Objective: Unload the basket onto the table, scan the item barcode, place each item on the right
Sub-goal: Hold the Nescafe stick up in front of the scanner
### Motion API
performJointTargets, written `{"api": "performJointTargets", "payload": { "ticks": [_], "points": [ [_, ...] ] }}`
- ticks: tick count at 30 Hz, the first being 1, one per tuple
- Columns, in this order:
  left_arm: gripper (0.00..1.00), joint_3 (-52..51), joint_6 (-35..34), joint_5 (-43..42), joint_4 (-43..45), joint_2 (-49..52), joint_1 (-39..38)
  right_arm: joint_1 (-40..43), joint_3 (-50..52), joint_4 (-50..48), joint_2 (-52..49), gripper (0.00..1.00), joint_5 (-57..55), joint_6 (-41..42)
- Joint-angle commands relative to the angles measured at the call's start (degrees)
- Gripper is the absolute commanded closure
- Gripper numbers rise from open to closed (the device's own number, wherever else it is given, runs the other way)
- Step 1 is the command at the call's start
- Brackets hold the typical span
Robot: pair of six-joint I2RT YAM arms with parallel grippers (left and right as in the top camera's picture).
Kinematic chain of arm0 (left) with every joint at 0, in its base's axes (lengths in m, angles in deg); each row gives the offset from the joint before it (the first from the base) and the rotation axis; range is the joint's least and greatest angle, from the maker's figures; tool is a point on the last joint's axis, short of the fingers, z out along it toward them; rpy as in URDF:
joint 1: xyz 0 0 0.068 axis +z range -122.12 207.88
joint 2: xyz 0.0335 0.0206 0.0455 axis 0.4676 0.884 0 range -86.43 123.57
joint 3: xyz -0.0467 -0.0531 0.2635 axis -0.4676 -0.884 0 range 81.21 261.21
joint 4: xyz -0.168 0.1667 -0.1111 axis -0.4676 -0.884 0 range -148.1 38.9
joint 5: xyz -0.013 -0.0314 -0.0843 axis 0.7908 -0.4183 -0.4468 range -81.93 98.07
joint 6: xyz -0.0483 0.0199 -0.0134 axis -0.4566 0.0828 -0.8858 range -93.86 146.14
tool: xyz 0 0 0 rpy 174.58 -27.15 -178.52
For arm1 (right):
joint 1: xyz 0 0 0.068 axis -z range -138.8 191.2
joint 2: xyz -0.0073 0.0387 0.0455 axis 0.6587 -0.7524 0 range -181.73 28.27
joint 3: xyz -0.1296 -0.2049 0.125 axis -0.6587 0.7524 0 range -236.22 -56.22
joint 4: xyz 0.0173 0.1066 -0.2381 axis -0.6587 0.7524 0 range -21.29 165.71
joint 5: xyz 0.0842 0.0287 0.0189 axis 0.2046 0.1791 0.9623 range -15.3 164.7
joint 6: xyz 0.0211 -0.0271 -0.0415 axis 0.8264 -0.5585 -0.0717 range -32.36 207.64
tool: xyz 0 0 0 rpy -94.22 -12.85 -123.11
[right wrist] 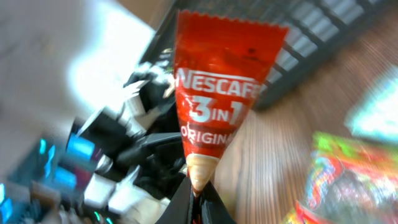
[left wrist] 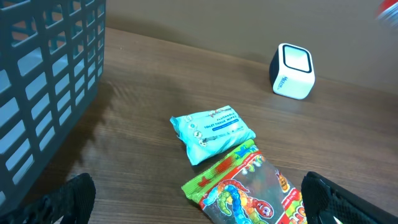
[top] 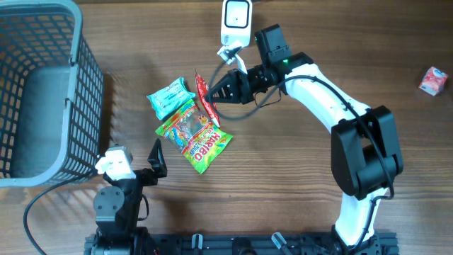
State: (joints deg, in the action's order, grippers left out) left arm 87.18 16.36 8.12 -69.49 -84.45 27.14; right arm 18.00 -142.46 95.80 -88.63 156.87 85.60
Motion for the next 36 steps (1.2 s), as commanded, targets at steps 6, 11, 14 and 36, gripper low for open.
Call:
{"api": "performJointTargets", "payload": {
  "ticks": [6, 11, 14, 36],
  "points": [
    [0.0, -0.3, -0.1, -0.7, 0.1, -0.4, 0.2, 0.8, -4.7, -0.7, 0.7, 0.95, -54.3, 31.2],
    [0.0, -0.3, -0.1, -0.7, 0.1, -0.4, 0.2, 0.7, -16.3, -3.9, -2.2, 0.95, -63.1, 38.0],
    [0.0, -0.3, -0.1, -0.7, 0.1, -0.4, 0.2, 0.7, -21.2, -8.9, -6.7, 0.95, -64.7, 43.5],
    [0.0, -0.3, -0.1, -0.7, 0.1, -0.4, 0.2, 2.7, -36.8, -9.8, -24.9, 0.95, -61.5, 68.0]
  ]
}}
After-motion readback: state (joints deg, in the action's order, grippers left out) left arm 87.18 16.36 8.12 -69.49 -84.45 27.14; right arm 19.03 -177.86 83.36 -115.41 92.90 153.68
